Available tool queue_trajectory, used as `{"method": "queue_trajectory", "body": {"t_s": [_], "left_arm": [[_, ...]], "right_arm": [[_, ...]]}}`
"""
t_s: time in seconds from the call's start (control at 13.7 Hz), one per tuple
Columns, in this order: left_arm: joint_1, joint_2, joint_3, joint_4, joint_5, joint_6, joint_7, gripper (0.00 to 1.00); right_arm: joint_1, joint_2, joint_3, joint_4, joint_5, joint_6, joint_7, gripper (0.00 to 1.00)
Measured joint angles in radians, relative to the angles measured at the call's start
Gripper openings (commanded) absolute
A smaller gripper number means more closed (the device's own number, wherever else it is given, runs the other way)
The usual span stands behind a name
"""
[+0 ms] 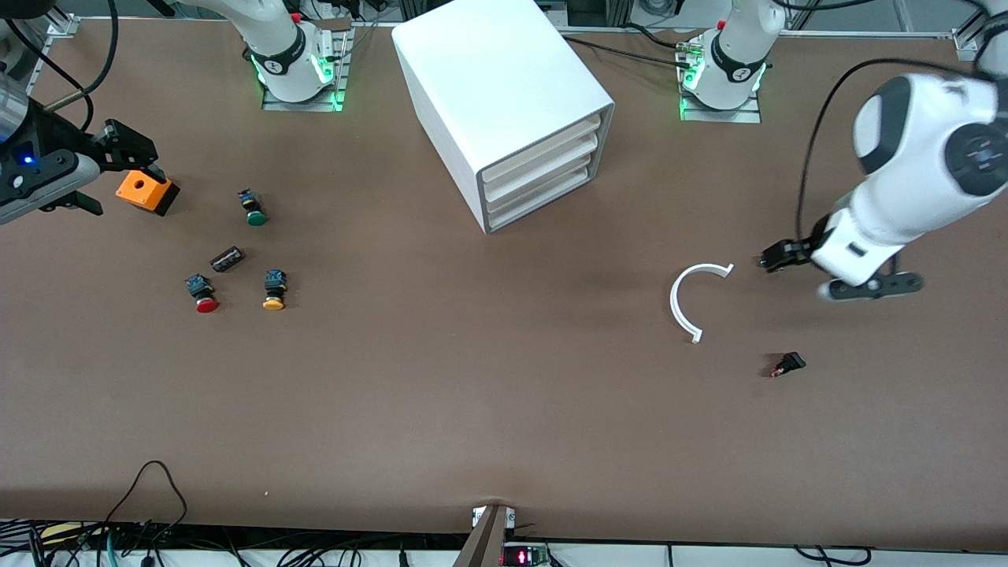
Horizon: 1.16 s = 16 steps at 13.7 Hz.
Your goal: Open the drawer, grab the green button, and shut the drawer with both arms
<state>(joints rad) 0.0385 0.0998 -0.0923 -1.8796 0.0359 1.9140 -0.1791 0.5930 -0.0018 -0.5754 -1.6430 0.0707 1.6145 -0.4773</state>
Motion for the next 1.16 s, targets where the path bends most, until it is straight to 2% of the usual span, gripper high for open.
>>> {"method": "queue_trajectory", "body": {"t_s": [0.15, 0.22, 0.29, 0.51, 0.58, 0.73, 1.16], "left_arm": [[-0.001, -0.051, 0.031, 0.000, 0.000, -0.047, 0.036, 1.00], [-0.001, -0.074, 0.039, 0.000, 0.000, -0.063, 0.042, 1.00], [-0.001, -0.093, 0.044, 0.000, 0.000, -0.082, 0.048, 1.00], [0.020, -0.128, 0.048, 0.007, 0.000, -0.140, 0.085, 1.00], [0.034, -0.135, 0.048, 0.014, 0.000, -0.159, 0.098, 1.00], [0.051, -0.148, 0.048, 0.032, 0.000, -0.192, 0.116, 1.00], [0.062, -0.186, 0.037, 0.045, -0.057, -0.260, 0.126, 1.00]], "right_arm": [[-0.022, 0.018, 0.008, 0.005, 0.002, 0.002, 0.005, 1.00], [-0.061, 0.023, 0.040, 0.007, 0.003, 0.002, 0.005, 1.00], [-0.126, 0.024, 0.103, 0.008, 0.004, 0.002, 0.006, 1.00], [-0.382, 0.017, 0.375, 0.018, 0.004, 0.002, 0.063, 1.00], [-0.430, 0.013, 0.429, 0.022, 0.004, 0.001, 0.077, 1.00], [-0.454, 0.003, 0.456, 0.023, 0.004, -0.004, 0.083, 1.00], [-0.458, -0.005, 0.464, 0.023, -0.022, -0.037, 0.083, 1.00]]}}
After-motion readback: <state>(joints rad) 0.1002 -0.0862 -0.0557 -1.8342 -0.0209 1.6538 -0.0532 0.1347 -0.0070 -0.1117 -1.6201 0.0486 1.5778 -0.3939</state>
